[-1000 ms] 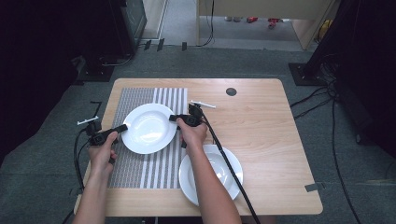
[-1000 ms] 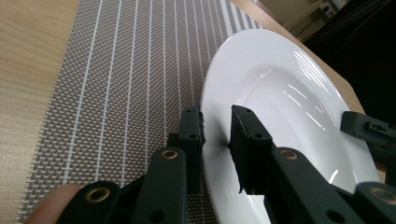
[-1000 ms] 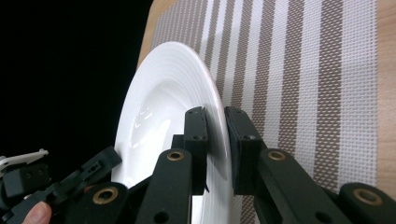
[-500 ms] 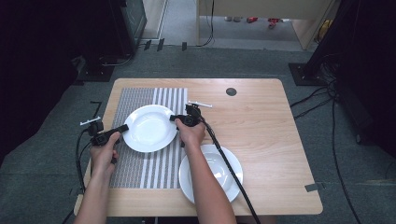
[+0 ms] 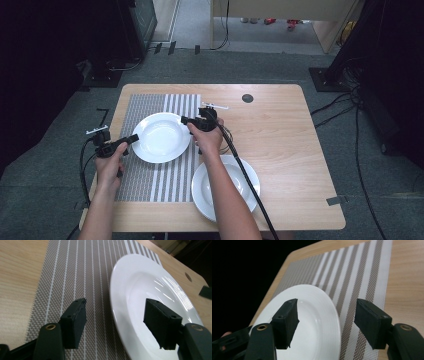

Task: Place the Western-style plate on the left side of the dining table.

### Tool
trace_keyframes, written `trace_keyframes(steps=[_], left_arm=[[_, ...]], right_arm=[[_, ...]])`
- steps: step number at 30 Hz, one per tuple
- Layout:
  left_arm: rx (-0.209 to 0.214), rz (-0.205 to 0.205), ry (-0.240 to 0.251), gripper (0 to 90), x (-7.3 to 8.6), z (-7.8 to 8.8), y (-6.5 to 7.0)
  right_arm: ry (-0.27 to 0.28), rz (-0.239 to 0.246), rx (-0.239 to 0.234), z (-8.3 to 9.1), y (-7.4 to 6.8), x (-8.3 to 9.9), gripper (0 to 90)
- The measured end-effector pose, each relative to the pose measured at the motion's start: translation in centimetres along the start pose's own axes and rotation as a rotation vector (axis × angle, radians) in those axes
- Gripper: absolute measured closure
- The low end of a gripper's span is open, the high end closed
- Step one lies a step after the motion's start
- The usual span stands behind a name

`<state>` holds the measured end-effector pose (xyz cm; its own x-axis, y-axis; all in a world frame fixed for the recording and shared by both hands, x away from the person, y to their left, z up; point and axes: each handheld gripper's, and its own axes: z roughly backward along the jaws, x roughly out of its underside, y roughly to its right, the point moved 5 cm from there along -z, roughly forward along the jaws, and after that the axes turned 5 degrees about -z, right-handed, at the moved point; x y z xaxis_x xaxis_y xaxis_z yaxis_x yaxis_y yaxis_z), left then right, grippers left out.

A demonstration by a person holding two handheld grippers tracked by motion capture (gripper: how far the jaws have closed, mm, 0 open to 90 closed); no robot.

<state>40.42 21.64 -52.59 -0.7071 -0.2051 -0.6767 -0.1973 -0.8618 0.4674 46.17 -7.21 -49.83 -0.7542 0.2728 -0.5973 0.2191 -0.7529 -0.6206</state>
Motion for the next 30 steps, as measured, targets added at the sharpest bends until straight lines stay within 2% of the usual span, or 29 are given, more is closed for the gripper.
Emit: trace_keyframes(steps=[3, 6, 10, 16, 22, 27, 30], left_arm=[[0.014, -0.027, 0.007, 30.1, 0.1, 0.6, 0.6], [0.015, -0.055, 0.024, 25.3, 0.1, 1.4, 1.1], [0.033, -0.068, 0.063, 22.3, 0.4, 2.6, 1.6], [0.047, -0.104, 0.088, 20.3, 1.2, 4.2, 2.4], [0.037, -0.134, 0.091, 19.2, 2.5, 5.6, 3.2], [0.016, -0.146, 0.103, 18.6, 3.9, 6.6, 3.5], [0.006, -0.168, 0.113, 18.2, 4.6, 7.4, 3.8]], right_arm=[[-0.019, 0.072, -0.034, 1.6, -0.3, -0.2, 30.4], [0.017, 0.075, -0.092, 3.6, -0.4, -0.6, 28.5], [0.028, 0.06, -0.115, 5.8, 0.1, -0.8, 24.5], [0.021, 0.135, -0.078, 8.0, 0.5, 0.0, 22.7], [0.012, 0.15, -0.09, 9.6, 0.7, 1.1, 20.9], [0.008, 0.156, -0.089, 10.8, 1.3, 1.8, 20.6], [0.011, 0.16, -0.092, 11.8, 1.8, 2.2, 20.3]])
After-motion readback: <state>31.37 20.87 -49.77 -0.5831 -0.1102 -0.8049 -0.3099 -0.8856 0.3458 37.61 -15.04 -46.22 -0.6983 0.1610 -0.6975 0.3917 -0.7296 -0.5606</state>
